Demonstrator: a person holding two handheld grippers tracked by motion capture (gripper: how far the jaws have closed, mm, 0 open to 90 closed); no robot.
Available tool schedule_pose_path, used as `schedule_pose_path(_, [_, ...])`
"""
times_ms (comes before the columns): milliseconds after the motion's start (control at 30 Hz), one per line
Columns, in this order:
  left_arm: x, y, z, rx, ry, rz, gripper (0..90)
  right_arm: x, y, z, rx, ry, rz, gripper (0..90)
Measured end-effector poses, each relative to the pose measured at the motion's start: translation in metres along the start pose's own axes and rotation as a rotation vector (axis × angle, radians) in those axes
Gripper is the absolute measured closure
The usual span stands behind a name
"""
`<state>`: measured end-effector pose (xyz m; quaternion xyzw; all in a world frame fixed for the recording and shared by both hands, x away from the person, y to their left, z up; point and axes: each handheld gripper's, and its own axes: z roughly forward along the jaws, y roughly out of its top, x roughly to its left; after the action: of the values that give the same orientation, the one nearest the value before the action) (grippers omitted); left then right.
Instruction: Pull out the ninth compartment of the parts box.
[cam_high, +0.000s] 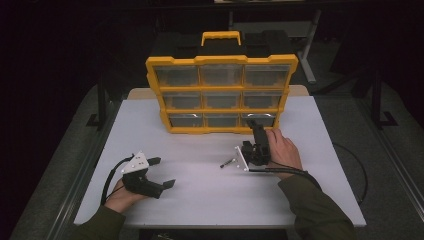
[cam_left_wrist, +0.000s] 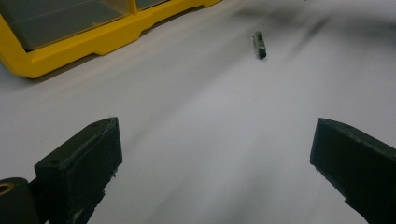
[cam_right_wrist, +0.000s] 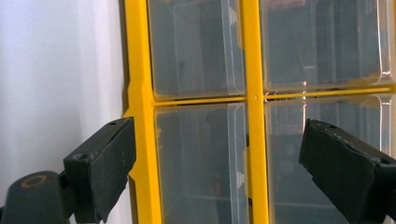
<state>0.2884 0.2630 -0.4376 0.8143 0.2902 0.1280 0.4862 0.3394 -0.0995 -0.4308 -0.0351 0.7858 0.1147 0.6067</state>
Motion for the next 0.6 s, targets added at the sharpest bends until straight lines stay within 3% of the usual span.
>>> schedule_pose_path(600, [-0.001,0.0,0.001,0.011,-0.004,0.002,1.6,0.007,-0.005,0.018,0.048,-0.067,-0.028,10.1])
